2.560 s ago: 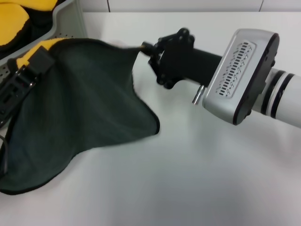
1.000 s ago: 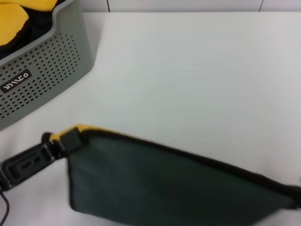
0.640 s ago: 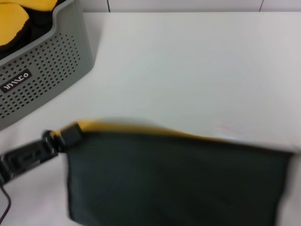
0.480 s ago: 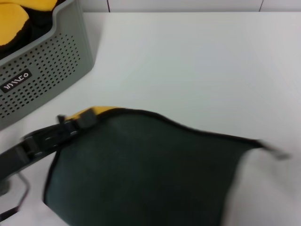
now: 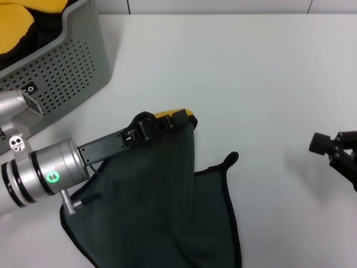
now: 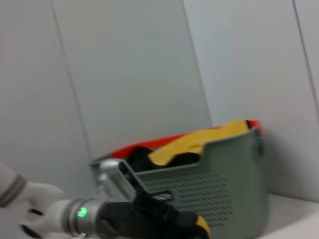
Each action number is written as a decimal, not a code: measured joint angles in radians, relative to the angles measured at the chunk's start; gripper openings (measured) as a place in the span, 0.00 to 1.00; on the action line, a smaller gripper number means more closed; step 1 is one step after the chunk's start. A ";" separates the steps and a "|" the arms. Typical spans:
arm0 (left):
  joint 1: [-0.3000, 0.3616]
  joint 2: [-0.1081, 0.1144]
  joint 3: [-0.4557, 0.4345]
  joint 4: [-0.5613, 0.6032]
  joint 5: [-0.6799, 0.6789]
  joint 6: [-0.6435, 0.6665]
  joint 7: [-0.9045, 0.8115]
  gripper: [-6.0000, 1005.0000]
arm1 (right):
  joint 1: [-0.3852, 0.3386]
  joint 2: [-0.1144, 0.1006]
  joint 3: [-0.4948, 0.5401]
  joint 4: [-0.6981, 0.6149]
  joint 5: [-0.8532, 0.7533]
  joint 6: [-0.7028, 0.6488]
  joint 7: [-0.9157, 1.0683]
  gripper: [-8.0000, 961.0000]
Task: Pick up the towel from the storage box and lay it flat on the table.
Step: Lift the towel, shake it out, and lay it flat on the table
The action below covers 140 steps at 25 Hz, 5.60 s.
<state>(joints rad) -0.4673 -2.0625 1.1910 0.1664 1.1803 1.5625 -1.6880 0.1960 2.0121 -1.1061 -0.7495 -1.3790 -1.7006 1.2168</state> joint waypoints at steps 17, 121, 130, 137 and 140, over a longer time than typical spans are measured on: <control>0.131 0.005 -0.155 0.035 -0.018 -0.181 0.038 0.02 | 0.095 0.000 -0.190 0.001 -0.008 0.343 -0.076 0.17; 0.073 -0.019 -0.141 0.255 -0.035 0.456 0.019 0.02 | 0.191 -0.013 -0.365 -0.083 0.016 0.316 -0.124 0.01; 0.157 0.006 -0.185 0.204 -0.035 0.453 0.020 0.02 | -0.071 -0.026 -0.257 -0.541 0.007 0.157 -0.031 0.01; 0.213 -0.001 -0.163 0.220 0.019 0.467 0.013 0.02 | -0.110 -0.015 -0.044 -0.596 0.036 -0.172 0.018 0.01; 0.243 -0.002 -0.110 0.234 0.024 0.469 0.009 0.02 | -0.115 -0.014 0.019 -0.589 0.064 -0.280 0.036 0.01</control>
<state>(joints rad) -0.2242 -2.0648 1.0813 0.4000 1.2042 2.0316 -1.6786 0.0809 1.9981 -1.0873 -1.3381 -1.3149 -1.9802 1.2527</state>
